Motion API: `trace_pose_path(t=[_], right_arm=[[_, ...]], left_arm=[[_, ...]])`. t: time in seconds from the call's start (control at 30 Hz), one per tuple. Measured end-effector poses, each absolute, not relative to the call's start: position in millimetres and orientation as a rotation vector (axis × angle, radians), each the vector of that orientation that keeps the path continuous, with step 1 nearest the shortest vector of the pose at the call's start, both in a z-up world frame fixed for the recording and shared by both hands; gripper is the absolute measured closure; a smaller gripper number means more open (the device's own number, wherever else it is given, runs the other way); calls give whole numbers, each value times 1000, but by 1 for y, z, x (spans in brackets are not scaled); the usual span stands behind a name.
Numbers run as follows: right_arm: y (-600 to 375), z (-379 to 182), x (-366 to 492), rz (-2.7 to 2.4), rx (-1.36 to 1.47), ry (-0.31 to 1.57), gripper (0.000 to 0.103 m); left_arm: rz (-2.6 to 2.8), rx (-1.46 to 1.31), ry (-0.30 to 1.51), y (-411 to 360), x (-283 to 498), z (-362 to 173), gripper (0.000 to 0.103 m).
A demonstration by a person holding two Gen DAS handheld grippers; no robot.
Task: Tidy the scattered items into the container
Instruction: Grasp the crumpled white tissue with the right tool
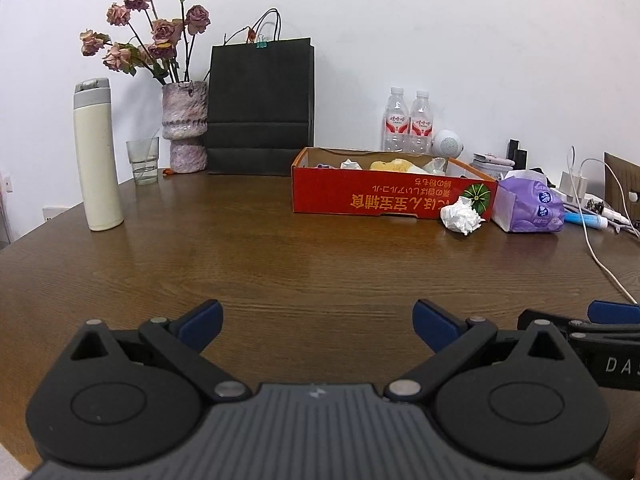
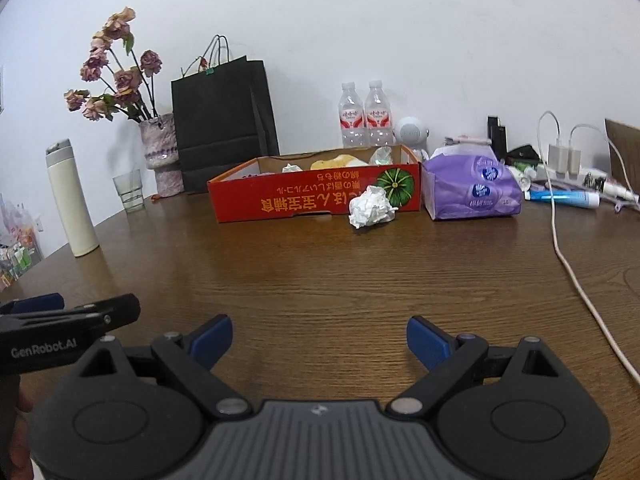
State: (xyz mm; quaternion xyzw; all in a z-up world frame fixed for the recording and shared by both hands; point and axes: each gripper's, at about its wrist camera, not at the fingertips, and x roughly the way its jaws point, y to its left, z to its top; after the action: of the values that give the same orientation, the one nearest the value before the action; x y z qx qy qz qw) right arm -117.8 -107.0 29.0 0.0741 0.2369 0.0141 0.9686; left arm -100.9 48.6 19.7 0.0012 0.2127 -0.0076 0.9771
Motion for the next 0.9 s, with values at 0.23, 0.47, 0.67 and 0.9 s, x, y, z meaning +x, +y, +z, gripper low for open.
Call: trace_pose_path(t=[0.23, 0.47, 0.67, 0.9], right_arm=[[-125, 52, -63, 37, 171, 531, 9], [-147, 54, 38, 2, 175, 593, 9], [-165, 41, 124, -16, 233, 681, 30], [-159, 27, 158, -56, 135, 741, 63]], left_arm=[[-5, -12, 439, 55, -64, 34, 0], [2, -42, 481, 64, 0, 45, 0], [4, -50, 490, 68, 36, 49, 0], [4, -46, 507, 65, 56, 49, 0]])
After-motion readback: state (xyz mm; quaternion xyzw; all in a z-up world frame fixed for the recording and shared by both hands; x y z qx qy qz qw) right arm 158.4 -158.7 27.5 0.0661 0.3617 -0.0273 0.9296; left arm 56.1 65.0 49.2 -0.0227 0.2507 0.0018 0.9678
